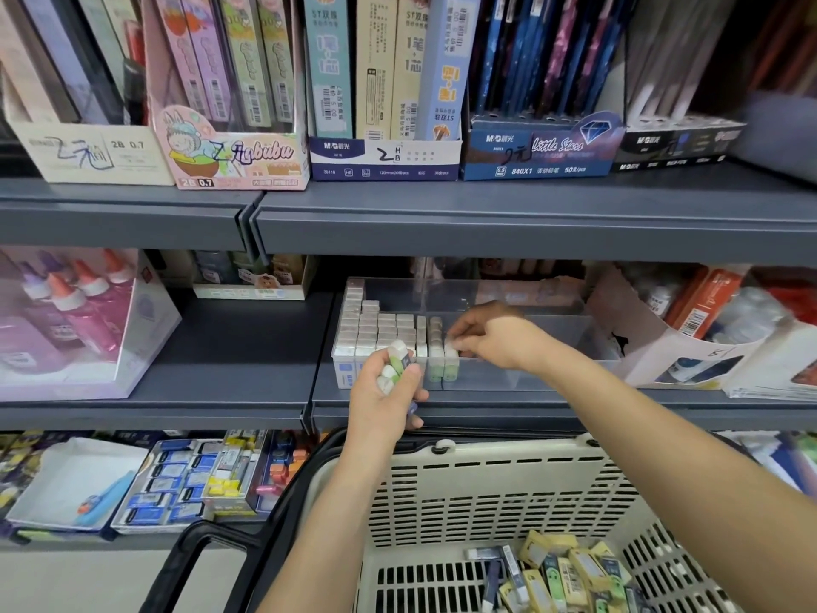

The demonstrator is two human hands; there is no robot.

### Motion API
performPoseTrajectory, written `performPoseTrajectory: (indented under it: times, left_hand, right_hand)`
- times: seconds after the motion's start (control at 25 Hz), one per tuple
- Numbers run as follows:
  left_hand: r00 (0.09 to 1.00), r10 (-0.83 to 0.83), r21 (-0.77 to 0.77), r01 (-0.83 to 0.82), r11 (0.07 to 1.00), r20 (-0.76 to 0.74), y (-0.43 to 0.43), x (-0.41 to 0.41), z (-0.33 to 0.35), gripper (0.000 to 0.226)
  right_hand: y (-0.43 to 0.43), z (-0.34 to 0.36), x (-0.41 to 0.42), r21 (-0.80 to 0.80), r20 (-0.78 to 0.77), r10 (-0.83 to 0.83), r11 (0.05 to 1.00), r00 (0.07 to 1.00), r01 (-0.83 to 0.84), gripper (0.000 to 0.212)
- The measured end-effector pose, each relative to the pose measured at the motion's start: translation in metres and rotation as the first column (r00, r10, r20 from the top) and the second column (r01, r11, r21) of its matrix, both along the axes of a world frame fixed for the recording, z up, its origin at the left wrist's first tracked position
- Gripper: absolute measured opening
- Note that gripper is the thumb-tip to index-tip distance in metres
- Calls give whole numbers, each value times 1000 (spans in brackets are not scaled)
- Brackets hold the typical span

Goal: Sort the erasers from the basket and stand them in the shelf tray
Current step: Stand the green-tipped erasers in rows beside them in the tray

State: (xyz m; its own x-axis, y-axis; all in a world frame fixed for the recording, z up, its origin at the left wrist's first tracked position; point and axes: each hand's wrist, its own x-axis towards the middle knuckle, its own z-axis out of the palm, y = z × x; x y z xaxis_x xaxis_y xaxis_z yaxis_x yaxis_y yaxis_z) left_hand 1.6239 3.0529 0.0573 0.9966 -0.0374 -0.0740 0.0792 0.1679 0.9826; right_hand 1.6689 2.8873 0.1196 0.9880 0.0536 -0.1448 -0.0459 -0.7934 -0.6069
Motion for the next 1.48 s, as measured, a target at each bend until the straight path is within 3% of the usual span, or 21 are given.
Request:
performPoseTrajectory:
  times: [0.12,0.2,0.32,0.44,0.6,0.72,0.8,0.96,1.08,1.32,1.48]
  left_hand:
    - [1000,-11,-14,11,1000,-17,-1,-1,2,11]
    - [999,-18,-13,17,1000,-29,-1,-1,3,17]
    - [999,-19,-1,19,1000,-44,-1,-1,2,21]
    - [999,-29,42,30,999,-27,-1,-1,1,21]
    - [998,-50,86,47,995,26,-1,-2,1,20]
    - [997,-59,113,53,992,55,-3,-5,2,22]
    - [998,-29,79,25,997,56,-4,-6,3,21]
    - [1000,21,-46,-20,999,11,-5,-5,3,13]
    - [1000,17,-40,-17,999,16,-4,-6,3,13]
    - [999,31,-53,-32,998,-7,-3,-3,3,15]
    - [1000,27,-43,-27,999,-7,-3,-2,1,14]
  right_hand:
    - [0,-2,2,-146,-12,61,987,998,-62,21]
    - [-1,0,1,-156,-27,80,984,996,-83,24]
    - [-4,4,-2,-105,-5,64,992,998,-64,25]
    - [0,10,-9,-43,122,20,999,992,-15,18]
    - [19,18,-26,97,150,79,991,986,-94,19]
    - [25,20,-32,88,170,126,986,977,-143,11]
    - [18,26,-26,120,167,74,988,983,-95,9]
    - [-3,34,0,323,172,-218,934,961,154,19]
    - [-9,22,6,244,156,-219,954,963,177,18]
    - [-8,4,11,237,57,-137,964,989,120,15]
    - [-1,-9,12,118,54,-69,991,996,63,8]
